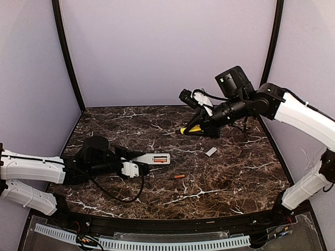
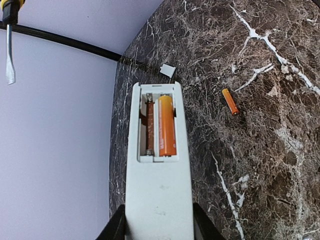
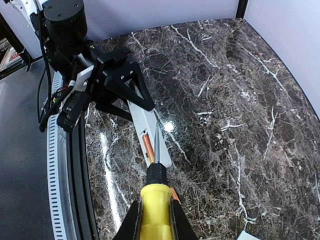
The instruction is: Unload the batteries from the remote control
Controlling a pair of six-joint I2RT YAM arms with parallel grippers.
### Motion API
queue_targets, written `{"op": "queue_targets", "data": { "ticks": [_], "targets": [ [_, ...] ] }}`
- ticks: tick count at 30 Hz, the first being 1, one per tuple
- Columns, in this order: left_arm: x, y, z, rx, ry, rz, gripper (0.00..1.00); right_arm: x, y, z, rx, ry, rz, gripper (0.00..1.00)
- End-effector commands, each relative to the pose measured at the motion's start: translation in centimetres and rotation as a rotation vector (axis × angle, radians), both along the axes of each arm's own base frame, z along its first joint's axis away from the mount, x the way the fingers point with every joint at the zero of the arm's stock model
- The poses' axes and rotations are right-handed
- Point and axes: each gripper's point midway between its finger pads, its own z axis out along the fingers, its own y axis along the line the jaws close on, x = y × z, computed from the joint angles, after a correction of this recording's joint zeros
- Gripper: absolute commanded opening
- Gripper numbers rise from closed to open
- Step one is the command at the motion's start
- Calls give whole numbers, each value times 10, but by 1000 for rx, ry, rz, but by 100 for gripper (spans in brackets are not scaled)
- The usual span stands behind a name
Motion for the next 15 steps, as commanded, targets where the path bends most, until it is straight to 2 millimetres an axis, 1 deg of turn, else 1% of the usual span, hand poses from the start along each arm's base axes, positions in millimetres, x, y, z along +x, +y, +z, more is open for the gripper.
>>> {"op": "queue_targets", "data": {
  "ticks": [1, 6, 8, 10, 12, 15],
  "targets": [
    [0, 4, 12, 0, -120, -28, 0, -21, 2, -11, -69, 44, 97, 0],
    [9, 10, 15, 41, -177, 15, 0, -31, 8, -15, -127, 47, 139, 0],
    [12, 12, 17, 39, -191, 32, 0, -31, 12, -17, -150, 36, 141, 0],
    [14, 13, 18, 33, -188, 52, 0, -27, 14, -20, -182, 11, 120, 0],
    [19, 14, 24, 3, -192, 82, 0, -23, 15, -21, -206, -8, 100, 0],
    [29, 18, 31, -27, -191, 156, 0, -22, 19, -22, -221, -17, 98, 0]
  ]
}}
